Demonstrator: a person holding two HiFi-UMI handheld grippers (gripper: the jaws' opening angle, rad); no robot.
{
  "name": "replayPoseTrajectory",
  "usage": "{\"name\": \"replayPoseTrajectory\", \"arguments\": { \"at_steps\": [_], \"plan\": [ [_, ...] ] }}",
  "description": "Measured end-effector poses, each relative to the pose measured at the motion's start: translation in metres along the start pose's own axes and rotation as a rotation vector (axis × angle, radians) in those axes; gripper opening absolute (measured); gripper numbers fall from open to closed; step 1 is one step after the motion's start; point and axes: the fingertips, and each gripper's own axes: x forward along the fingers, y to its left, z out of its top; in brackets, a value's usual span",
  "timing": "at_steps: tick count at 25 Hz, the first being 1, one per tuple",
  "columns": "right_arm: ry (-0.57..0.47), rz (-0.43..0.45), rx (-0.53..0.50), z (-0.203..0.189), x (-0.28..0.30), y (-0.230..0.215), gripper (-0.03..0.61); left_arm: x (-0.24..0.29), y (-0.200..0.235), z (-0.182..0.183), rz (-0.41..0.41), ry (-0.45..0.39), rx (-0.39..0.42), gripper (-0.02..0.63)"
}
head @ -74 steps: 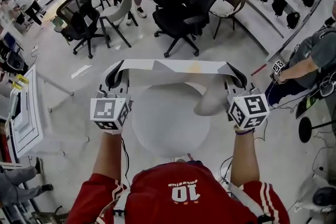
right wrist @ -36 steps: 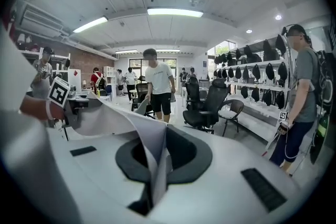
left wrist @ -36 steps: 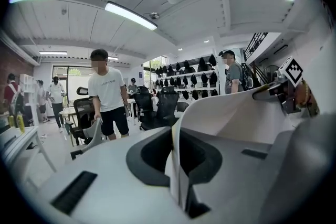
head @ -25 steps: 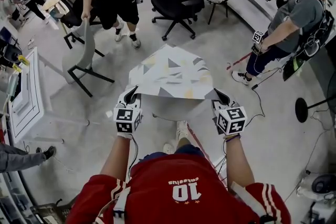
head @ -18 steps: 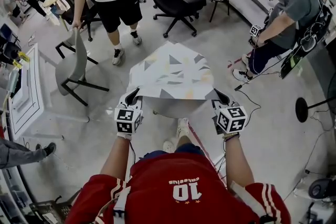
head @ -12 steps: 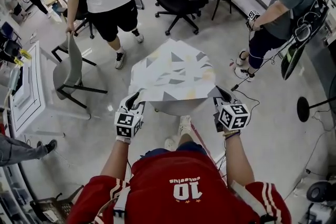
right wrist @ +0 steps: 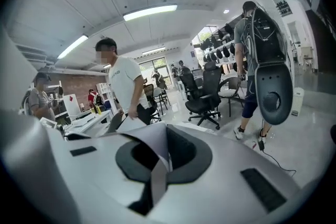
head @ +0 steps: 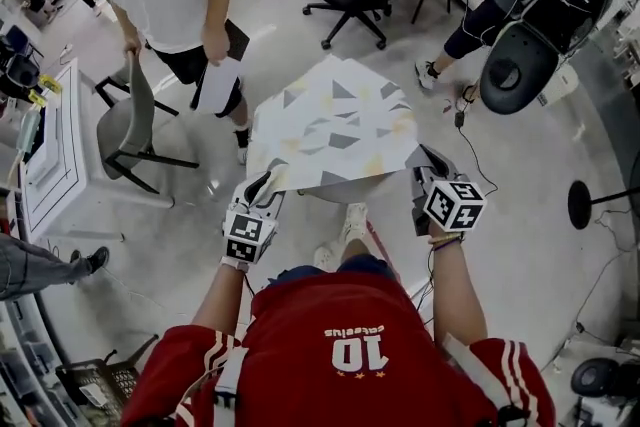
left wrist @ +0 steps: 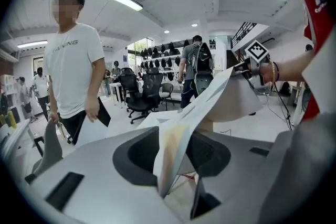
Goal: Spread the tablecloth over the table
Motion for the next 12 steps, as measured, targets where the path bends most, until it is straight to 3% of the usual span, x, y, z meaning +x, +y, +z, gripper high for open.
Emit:
{"name": "replayPoseTrajectory", "arguments": {
  "at_steps": [6, 12],
  "plan": [
    [0.010, 0.021, 0.002, 0.007, 0.012, 0.006, 0.017, -0.018, -0.011, -0.014, -0.019, 0.007, -0.014, 0.152],
    [0.025, 0.037, 0.003, 0.003, 0.017, 0.008, 0.017, -0.034, -0.015, 0.008, -0.032, -0.058, -0.003, 0.152]
  ]
}}
